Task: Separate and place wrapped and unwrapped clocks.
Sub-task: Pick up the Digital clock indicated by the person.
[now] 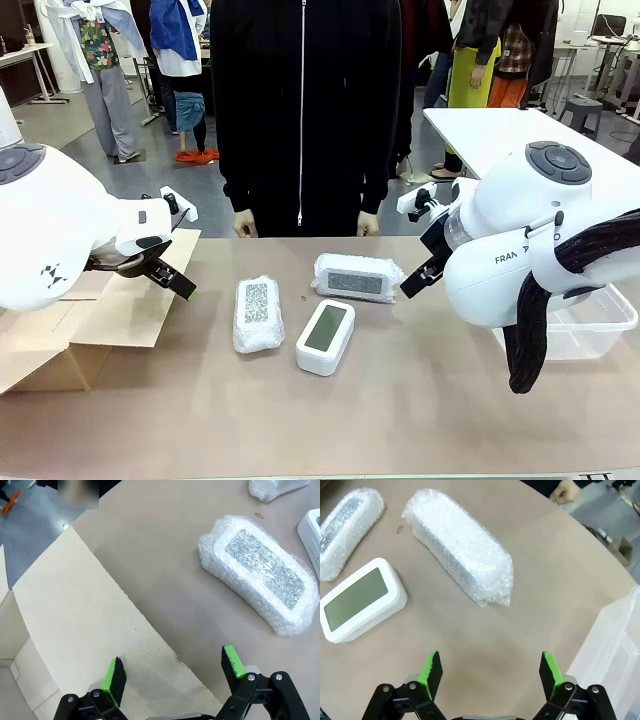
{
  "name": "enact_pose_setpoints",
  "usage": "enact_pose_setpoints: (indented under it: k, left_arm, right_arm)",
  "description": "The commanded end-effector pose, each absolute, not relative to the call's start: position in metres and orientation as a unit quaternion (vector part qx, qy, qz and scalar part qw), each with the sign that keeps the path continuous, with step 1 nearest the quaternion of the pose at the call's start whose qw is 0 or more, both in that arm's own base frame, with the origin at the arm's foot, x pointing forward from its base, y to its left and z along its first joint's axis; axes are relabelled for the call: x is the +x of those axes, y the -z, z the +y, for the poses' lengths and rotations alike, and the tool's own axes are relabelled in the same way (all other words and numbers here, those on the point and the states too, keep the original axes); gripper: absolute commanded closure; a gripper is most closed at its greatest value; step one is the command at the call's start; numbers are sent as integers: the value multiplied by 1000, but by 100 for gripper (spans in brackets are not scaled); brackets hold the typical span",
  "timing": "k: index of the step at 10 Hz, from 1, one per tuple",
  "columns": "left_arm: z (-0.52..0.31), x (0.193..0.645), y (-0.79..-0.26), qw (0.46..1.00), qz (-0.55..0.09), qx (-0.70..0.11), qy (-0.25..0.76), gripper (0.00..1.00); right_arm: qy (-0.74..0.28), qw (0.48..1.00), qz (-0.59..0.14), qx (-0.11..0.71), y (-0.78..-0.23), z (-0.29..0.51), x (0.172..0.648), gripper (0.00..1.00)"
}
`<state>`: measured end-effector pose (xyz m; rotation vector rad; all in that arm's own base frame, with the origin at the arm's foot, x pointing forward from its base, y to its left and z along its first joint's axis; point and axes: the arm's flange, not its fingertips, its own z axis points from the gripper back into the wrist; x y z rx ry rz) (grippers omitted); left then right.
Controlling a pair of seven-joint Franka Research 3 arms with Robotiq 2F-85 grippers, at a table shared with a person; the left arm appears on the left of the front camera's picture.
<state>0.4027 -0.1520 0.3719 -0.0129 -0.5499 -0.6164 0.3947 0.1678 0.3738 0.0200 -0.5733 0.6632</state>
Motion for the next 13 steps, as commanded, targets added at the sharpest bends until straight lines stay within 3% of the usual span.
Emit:
enact_pose_setpoints:
  k: [1,13]
  left_arm:
    - [-151,403,-372,916,-267,-7,298,0]
    - [-151,403,-372,916,-267,-7,298,0]
  right_arm:
    - [-321,905,-278,10,-374,168,395,0]
    - [-321,905,-278,10,-374,168,395,0]
